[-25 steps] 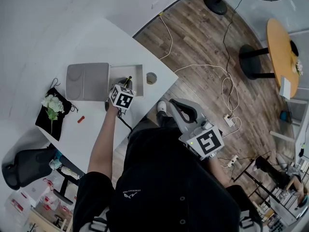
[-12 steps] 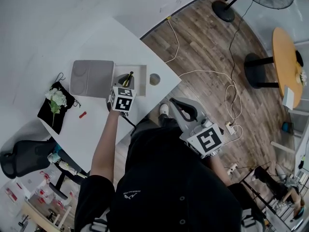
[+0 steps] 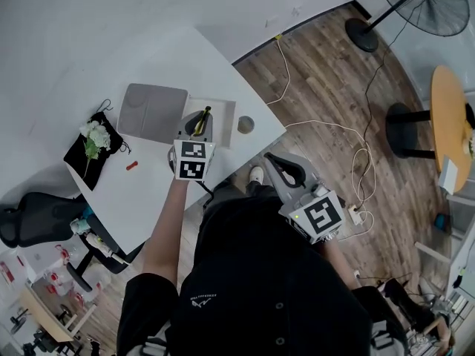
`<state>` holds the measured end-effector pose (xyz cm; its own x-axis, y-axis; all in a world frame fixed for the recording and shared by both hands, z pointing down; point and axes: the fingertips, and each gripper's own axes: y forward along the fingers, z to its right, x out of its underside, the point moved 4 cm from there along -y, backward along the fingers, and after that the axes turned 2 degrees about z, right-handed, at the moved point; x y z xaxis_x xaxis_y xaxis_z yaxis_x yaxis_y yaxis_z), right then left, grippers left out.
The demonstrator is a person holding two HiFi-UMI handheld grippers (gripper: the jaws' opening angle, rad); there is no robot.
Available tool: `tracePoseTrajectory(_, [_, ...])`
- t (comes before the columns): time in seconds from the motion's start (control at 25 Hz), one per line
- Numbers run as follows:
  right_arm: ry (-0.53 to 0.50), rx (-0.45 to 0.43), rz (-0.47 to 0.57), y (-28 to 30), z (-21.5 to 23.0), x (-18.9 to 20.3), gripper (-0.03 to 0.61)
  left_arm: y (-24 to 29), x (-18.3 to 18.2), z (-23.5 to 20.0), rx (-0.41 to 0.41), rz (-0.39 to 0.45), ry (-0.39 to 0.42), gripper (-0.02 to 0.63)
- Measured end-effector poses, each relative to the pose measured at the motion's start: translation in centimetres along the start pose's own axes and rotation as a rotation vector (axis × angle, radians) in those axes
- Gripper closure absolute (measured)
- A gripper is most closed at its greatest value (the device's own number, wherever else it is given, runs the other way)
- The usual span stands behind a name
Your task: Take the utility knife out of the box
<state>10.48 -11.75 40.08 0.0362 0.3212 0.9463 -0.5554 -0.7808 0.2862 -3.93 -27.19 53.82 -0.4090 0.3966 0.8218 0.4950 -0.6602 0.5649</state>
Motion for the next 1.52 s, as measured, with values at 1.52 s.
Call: tracePoseTrajectory(1.52, [0.009,-0.107,0.125,-5.3,3.0,0.8,0.574,-19.4,-7.2,11.0,-0.093,0.541,-0.241,0.560])
